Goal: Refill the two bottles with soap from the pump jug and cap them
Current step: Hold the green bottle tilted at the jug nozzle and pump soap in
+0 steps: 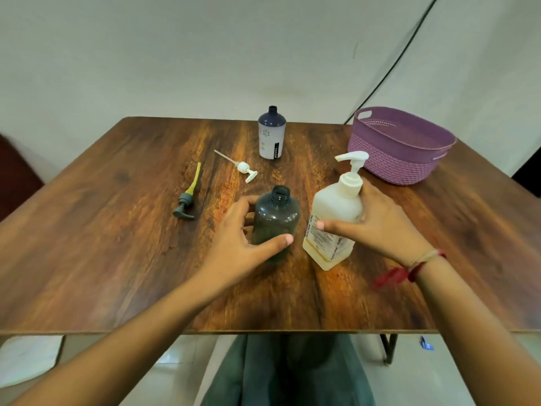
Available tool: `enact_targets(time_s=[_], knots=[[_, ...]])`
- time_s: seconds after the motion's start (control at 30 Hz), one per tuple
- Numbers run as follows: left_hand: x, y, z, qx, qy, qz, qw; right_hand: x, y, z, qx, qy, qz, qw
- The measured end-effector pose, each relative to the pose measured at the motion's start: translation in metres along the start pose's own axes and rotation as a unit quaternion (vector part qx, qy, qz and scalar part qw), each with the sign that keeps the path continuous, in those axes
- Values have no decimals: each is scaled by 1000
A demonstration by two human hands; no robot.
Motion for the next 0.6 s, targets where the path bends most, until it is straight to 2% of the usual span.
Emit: enact_targets(time_s=[0.17, 0.4, 0.6], knots=[[-7, 1, 2, -4, 3, -18, 1000, -2, -2, -5, 8, -68, 11, 998], [-9, 6, 5, -14, -4, -19, 1000, -34, 0, -6, 35, -188, -99, 976], [-3, 4, 4, -13, -16, -11, 1000, -62, -18, 6, -18, -233, -189, 954]])
Point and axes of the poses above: each hand's wrist, its own y-axis away from the middle knuckle, its own x-axis out of the palm, z = x × y, the point moved 9 cm from there along -y, towards the middle knuckle, and after that the axes turned 12 degrees about -z, right-handed, at the moved point
